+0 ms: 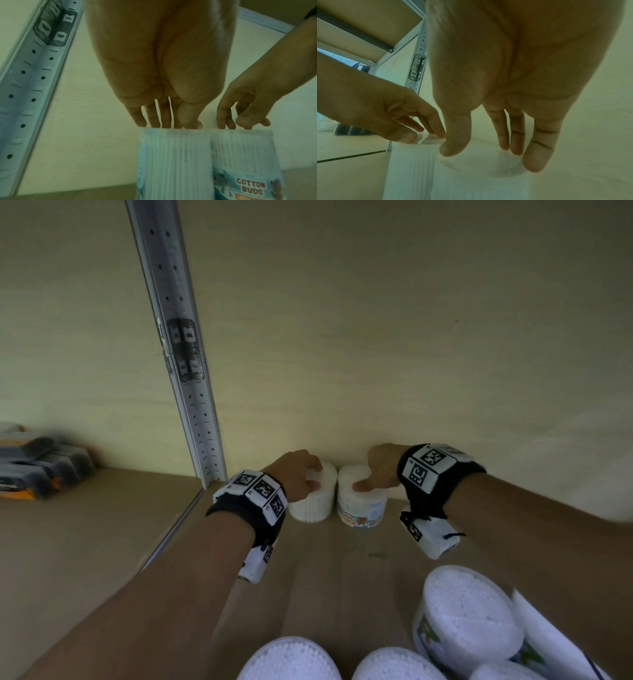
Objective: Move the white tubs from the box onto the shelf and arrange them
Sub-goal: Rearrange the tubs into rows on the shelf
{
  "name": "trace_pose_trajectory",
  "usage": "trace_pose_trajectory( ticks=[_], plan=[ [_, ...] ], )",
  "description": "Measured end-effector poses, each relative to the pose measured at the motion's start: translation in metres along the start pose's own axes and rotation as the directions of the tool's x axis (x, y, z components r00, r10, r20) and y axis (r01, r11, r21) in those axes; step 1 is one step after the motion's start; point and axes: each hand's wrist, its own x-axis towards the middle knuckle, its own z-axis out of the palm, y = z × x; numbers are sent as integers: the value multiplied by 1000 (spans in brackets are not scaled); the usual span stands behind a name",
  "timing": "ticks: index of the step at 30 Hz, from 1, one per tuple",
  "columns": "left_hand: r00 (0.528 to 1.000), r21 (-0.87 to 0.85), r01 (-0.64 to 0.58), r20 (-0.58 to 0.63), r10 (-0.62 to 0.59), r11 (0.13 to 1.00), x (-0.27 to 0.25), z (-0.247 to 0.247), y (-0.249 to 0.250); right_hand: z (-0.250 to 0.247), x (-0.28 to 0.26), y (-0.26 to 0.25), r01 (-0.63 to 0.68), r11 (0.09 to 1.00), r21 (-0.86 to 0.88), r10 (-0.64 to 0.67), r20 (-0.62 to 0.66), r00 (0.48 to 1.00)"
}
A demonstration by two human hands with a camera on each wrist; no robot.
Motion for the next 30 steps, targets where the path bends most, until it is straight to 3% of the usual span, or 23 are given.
trace_pose_trajectory(
  ticks=[9, 18, 30],
  plan=[
    [1000, -9, -5, -2, 5, 1000, 2, 2, -3, -3, 5, -7, -6, 997, -71, 12, 73, 997],
    [1000, -37, -4, -7, 4, 999, 5, 3, -4, -1, 7, -2, 52, 991, -124, -49, 31, 998],
    [983, -70, -45, 176, 57, 997, 8, -13, -5, 10, 25, 5, 64, 988, -139, -65, -1, 998]
  ],
)
